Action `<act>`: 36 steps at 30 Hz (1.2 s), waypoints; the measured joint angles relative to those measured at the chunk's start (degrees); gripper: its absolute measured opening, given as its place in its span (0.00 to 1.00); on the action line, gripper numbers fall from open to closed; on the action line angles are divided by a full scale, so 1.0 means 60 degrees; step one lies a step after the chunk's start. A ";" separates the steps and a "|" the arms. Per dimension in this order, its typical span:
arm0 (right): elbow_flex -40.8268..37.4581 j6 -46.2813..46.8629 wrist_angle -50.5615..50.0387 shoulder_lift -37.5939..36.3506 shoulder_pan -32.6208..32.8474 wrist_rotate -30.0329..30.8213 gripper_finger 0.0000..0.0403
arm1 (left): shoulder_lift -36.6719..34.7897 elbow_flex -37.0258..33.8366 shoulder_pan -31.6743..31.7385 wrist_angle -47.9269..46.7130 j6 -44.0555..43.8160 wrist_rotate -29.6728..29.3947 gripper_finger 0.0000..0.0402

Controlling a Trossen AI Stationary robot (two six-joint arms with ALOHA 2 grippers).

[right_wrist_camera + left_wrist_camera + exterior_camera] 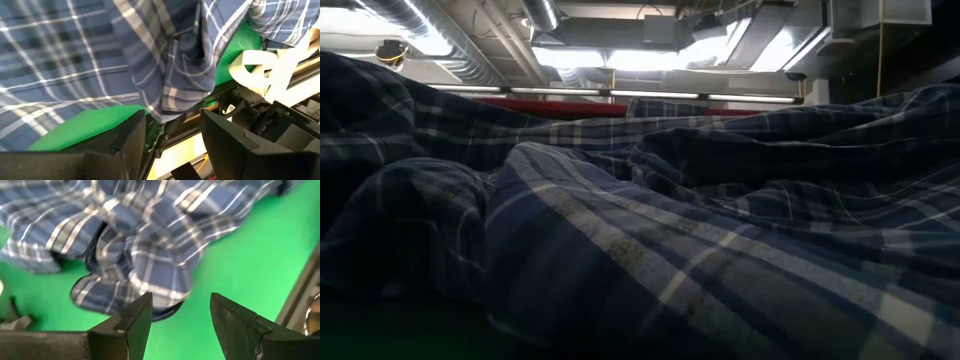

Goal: Fold Laundry from Bin
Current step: Fold the blue shirt

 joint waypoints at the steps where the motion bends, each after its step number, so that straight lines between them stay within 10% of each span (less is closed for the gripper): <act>1: 0.0076 -0.0003 0.0006 0.0000 0.0000 0.0000 0.47 | 0.0000 -0.0010 -0.0063 0.0112 -0.0001 -0.0238 0.48; 17: 0.0829 -0.0249 0.1032 0.0000 0.0000 0.0029 0.47 | 0.0000 -0.1046 -0.0311 0.1487 0.0010 -0.1866 0.48; 36: 0.0836 -0.3036 0.8125 0.0899 0.0000 0.2117 0.47 | 0.0000 -0.2218 0.0350 0.2704 0.0540 -0.1876 0.48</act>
